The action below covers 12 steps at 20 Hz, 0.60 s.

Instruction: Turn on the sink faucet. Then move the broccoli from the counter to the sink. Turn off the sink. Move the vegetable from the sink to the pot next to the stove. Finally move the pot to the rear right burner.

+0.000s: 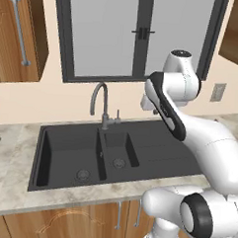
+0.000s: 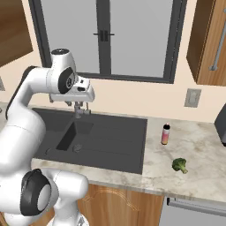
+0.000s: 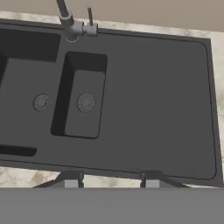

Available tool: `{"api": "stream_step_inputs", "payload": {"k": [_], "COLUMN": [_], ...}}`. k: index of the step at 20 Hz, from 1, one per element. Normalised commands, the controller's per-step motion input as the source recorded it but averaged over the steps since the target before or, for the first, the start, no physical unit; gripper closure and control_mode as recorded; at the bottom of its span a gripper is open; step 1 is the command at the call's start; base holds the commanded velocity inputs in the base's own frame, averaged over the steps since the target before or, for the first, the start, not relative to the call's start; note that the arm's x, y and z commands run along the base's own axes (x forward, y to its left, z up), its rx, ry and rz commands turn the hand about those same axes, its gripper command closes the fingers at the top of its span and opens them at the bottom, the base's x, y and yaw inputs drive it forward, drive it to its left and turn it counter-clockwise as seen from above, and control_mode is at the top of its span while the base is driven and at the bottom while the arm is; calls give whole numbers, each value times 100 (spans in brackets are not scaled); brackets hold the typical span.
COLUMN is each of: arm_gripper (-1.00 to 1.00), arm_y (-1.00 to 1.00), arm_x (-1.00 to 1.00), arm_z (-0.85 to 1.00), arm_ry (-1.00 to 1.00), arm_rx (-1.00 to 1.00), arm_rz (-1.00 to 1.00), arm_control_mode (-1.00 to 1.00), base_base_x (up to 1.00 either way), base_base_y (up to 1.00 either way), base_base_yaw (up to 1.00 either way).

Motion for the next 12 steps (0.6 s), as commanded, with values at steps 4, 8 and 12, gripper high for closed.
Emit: {"api": "stream_step_inputs", "payload": {"k": [4,8,12], "arm_gripper": [-100,-100,-100], "arm_y": [-9,-19,-25], "arm_x": [5,22,38], "arm_z": [0,-41,-48], "arm_ry": [-2,-8,-6], "arm_rx": [1,4,6], "arm_rz": [0,0,15], "arm_control_mode": [-100,-100,-100], "base_base_x": [0,0,0], "base_base_y": [0,0,0], "base_base_yaw": [0,0,0]}}
